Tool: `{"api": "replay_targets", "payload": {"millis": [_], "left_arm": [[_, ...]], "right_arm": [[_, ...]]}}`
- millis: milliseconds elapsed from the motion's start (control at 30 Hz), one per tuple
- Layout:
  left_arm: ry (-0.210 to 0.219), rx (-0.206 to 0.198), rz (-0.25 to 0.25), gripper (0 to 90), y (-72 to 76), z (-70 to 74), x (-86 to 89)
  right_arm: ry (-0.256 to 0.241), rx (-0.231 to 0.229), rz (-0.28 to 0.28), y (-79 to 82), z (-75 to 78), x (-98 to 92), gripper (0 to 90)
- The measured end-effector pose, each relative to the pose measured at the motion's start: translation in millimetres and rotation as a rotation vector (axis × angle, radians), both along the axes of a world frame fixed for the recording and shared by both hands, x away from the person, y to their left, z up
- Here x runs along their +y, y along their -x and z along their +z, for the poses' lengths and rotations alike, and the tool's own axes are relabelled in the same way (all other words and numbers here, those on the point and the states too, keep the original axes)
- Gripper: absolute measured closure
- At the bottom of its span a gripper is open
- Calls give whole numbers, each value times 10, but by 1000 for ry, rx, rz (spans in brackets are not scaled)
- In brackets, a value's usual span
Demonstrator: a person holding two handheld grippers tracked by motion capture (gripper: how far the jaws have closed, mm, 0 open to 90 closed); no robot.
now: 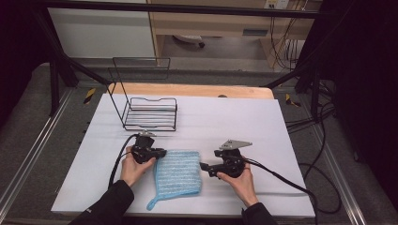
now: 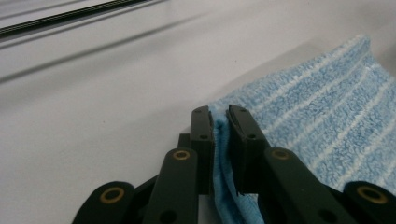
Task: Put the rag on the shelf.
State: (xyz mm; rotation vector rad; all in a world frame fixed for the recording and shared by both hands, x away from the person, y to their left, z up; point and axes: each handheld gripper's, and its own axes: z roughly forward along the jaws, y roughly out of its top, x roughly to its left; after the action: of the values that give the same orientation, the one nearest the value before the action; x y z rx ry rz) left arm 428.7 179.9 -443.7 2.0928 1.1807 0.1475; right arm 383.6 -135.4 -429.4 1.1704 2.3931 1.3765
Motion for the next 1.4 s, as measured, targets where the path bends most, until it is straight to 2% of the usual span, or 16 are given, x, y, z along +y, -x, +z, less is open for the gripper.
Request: {"api": "replay_targets", "payload": {"millis": [167, 233, 333, 433, 600, 867, 1100, 1333, 1400], "left_arm": [[-11, -12, -10, 807, 7, 0, -2], [-12, -20, -14, 806, 11, -4, -5], [-15, -27, -23, 805, 9, -6, 1], [-18, -33, -27, 805, 13, -6, -4], [-19, -40, -33, 805, 14, -8, -5], [-20, -47, -41, 804, 14, -10, -2], [-14, -46, -40, 805, 10, -12, 7], [8, -38, -46, 823, 6, -12, 31], [12, -39, -46, 828, 6, -9, 42]], "right_arm": [[5, 8, -34, -229, 14, 78, 261], [8, 27, -41, -307, -13, 126, 289], [25, 30, -42, -398, -72, 193, 346], [5, 58, -45, -451, -159, 237, 408], [41, 68, -40, -462, -277, 274, 484], [9, 95, -20, -469, -295, 292, 635], [-28, 155, -7, -482, -304, 305, 754], [-45, 185, -1, -491, -290, 299, 820], [-45, 180, -3, -487, -282, 296, 830]]}}
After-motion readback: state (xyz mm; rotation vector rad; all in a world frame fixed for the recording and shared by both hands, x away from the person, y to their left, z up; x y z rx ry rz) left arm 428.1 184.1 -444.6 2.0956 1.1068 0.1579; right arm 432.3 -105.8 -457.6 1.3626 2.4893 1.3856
